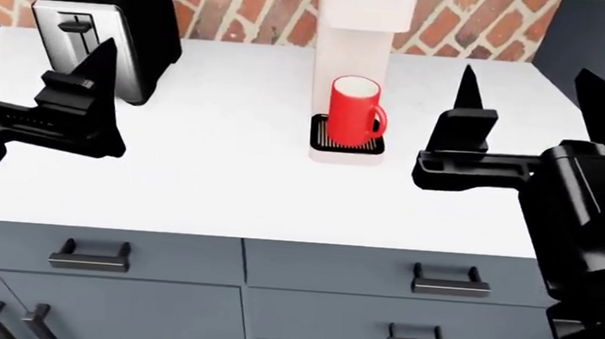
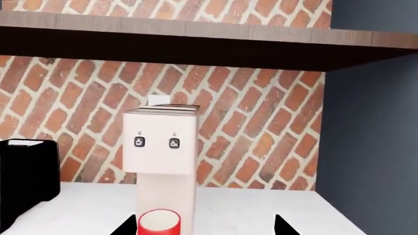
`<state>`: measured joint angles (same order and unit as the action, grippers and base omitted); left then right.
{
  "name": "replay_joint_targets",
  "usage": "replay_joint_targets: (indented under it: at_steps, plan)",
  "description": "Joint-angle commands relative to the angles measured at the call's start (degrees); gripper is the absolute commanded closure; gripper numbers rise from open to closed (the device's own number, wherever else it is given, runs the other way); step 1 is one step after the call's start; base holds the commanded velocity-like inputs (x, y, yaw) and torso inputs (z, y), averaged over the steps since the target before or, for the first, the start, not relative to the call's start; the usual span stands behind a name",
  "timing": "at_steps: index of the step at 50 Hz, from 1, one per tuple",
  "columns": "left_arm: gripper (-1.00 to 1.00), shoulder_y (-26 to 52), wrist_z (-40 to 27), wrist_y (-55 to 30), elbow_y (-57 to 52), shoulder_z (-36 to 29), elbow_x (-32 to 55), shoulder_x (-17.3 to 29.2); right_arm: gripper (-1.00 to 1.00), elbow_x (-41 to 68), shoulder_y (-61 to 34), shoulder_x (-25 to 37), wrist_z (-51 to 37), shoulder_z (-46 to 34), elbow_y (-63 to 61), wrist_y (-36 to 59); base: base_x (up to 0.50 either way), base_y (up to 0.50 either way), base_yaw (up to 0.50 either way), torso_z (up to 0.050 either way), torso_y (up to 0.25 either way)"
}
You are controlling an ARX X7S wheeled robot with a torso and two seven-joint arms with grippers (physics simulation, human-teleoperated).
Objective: Pick the mug from under the coffee machine dispenser and place it on the counter.
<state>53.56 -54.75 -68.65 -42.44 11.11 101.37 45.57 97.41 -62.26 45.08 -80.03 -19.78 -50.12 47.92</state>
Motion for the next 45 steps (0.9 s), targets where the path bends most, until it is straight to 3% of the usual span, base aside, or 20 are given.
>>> replay_joint_targets:
  at_steps: [1,45]
  plan:
    - [-1.0,1.1,-0.6,0.2,0.2,-1.0,0.2,0.3,-1.0,0.3,0.4,0.8,0.0,0.1,-0.4,-0.2,0.25,0.0,0.0,0.0,0.0]
    - [-1.0,2.7,-1.5,1.3,0.5,-3.4,0.6,1.2,-1.0,0.1,2.3,2.2,0.6,-0.1,-1.2,-0.9,0.25,0.0,0.0,0.0,0.0]
